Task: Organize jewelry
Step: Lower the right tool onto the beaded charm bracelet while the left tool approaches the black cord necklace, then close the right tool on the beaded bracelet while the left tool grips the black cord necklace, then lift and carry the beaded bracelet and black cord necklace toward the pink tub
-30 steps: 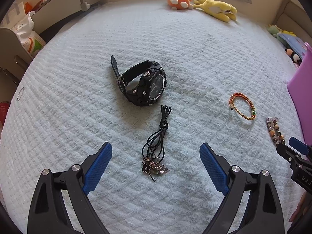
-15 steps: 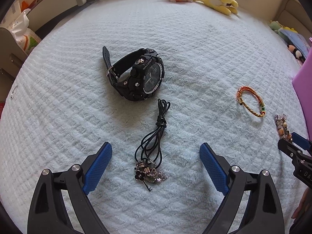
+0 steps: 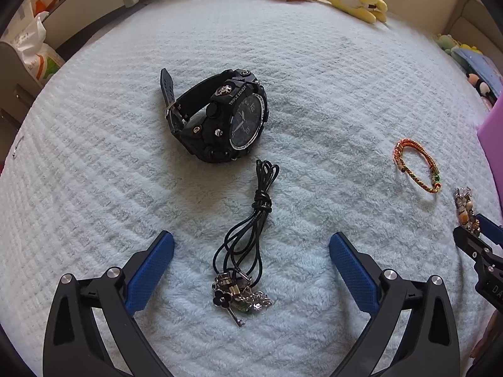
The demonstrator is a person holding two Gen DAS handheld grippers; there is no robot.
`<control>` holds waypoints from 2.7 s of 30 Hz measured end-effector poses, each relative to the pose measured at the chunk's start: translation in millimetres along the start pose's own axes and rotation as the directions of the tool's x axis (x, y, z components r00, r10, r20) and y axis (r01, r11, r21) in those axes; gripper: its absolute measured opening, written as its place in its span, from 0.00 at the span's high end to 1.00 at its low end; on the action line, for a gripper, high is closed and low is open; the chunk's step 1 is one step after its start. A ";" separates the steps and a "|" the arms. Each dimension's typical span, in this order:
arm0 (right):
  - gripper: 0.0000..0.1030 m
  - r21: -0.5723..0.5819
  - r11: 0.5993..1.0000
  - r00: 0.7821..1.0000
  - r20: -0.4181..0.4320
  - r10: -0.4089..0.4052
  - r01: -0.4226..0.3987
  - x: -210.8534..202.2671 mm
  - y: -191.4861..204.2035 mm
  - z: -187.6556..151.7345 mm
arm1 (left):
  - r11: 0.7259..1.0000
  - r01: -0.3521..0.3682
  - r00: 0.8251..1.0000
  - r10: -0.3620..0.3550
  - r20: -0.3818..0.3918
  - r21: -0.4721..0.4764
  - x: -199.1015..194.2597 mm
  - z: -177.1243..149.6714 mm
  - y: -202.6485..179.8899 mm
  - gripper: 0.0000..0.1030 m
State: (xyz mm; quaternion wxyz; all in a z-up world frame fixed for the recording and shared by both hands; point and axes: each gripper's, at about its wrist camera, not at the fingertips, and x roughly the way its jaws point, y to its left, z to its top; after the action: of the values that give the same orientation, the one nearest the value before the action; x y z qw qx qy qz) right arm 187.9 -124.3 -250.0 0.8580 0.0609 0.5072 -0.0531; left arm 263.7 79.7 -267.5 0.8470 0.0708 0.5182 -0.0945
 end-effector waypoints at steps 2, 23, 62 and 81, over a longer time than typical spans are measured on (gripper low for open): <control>0.36 -0.019 1.000 1.000 0.002 -0.015 0.016 1.3 4.8 -1.1 | 1.000 0.000 1.000 0.000 0.004 -0.006 0.8 -1.4 1.2 0.05; 0.49 -0.027 0.999 0.999 -0.012 -0.032 0.032 0.4 11.2 1.5 | 0.999 0.000 0.999 -0.002 -0.033 -0.054 -1.9 7.0 5.2 0.29; 0.80 0.056 0.993 0.990 -0.090 0.105 -0.101 -48.8 25.4 -18.5 | 0.992 0.124 0.985 -0.122 -0.123 0.003 -69.1 -24.5 -5.0 0.94; 0.80 0.105 0.989 0.994 -0.033 0.107 -0.103 -130.9 33.9 -22.9 | 0.988 0.149 0.985 -0.143 -0.096 0.049 -137.9 -23.2 -1.5 0.94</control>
State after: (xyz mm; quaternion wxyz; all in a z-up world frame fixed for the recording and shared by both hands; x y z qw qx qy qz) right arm 110.6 -83.3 -144.5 0.8454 0.1326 0.5164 -0.0327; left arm 181.9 95.3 -155.2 0.8106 0.0606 0.5579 -0.1675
